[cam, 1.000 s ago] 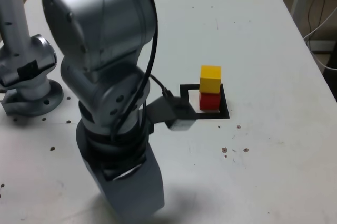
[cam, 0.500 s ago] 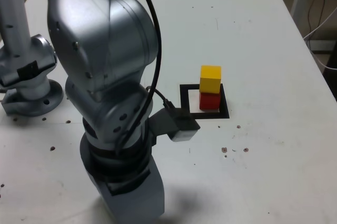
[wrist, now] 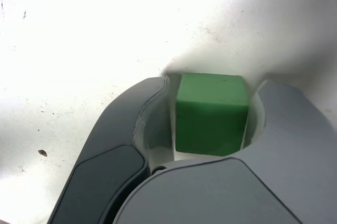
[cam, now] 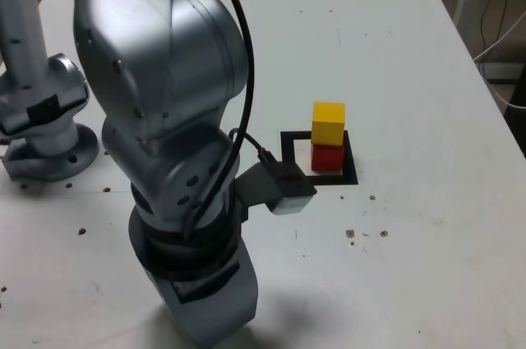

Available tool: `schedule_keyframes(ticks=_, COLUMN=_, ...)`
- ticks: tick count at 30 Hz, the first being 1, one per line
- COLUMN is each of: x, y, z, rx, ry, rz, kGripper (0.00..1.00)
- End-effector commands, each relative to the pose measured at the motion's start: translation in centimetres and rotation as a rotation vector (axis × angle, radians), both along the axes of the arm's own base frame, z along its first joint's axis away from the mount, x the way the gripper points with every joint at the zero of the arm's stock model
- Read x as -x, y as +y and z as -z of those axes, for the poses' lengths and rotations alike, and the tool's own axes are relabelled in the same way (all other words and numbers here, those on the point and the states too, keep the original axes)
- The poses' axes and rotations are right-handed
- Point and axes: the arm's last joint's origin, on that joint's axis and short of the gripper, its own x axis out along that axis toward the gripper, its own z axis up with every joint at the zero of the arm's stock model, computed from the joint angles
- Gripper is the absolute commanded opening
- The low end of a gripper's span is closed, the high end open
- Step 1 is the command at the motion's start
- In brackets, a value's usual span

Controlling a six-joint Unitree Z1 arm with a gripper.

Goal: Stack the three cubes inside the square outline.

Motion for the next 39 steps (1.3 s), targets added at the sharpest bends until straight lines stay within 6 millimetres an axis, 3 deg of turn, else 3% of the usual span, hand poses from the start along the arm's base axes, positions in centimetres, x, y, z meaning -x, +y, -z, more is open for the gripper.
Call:
schedule_keyframes(ticks=1, x=0.0, y=0.0, z=-0.1, rx=-0.001, ry=0.000, rz=-0.003, kGripper=0.25)
schedule_keyframes(ticks=12, x=0.0, y=0.0, z=-0.5, rx=-0.010, ry=-0.002, rz=-0.010, kGripper=0.26)
schedule_keyframes(ticks=20, x=-0.6, y=0.5, z=-3.8, rx=-0.030, ry=-0.014, rz=-0.082, kGripper=0.26)
schedule_keyframes(ticks=29, x=-2.6, y=4.4, z=-7.5, rx=-0.035, ry=-0.017, rz=-0.291, kGripper=0.26)
schedule_keyframes(ticks=39, x=-5.8, y=8.9, z=-10.1, rx=0.019, ry=-0.027, rz=-0.495, kGripper=0.26)
